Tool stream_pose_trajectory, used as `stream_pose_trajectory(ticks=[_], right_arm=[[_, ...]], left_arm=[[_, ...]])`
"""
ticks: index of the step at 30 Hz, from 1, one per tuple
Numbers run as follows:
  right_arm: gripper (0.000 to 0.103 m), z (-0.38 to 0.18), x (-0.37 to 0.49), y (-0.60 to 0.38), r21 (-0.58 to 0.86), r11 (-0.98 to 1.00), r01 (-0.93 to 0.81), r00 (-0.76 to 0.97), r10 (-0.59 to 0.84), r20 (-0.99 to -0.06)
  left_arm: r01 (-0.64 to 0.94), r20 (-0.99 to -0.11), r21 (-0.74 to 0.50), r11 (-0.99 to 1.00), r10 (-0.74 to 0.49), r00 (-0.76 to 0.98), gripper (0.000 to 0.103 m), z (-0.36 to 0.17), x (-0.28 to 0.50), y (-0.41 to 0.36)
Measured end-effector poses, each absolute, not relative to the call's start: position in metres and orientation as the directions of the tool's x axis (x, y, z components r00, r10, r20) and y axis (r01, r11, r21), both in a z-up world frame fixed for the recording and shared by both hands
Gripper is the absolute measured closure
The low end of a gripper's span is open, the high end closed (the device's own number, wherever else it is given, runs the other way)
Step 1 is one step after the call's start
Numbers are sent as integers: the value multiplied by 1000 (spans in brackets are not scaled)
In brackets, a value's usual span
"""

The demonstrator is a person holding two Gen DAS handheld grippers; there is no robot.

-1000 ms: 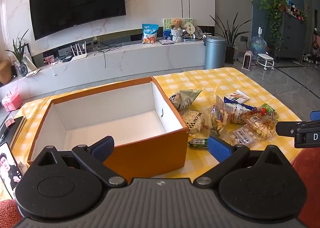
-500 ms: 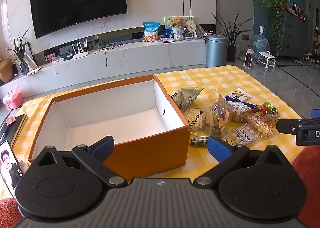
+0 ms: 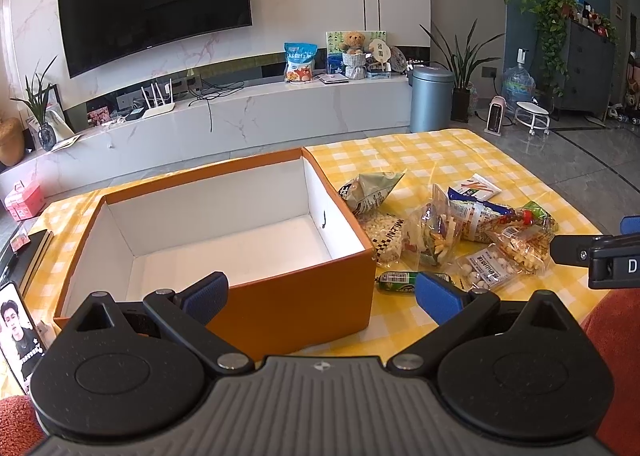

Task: Organize snacks

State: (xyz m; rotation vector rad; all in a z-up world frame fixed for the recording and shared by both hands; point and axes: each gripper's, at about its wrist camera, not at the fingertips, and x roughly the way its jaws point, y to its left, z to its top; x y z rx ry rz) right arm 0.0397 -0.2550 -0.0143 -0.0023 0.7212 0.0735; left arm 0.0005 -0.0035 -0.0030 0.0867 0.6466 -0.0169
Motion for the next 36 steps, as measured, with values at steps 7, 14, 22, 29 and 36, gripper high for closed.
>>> stream_pose_trajectory(ticks=[7,14,22,29,36], right_arm=[[3,-15,39,-255,24,997,-68,749,67,-659],[3,-15,41,-257,33,997,-64,752,70,-655],[3,-16,42,-259,39,997,-68,748,77,-659],[3,-16,41,-258,38,997,-74,748,80,-659],[3,-16,40,-257,37,996,-76,748,81,-659]], left_arm=[[44,-605,75,996,10,796,0,-4,2,-5],[44,-605,75,996,10,796,0,-4,2,-6],[47,-606,74,996,8,796,0,-4,2,-7],[48,-606,73,996,6,795,0,-2,1,-9],[49,-606,72,996,5,796,0,-2,1,-9]])
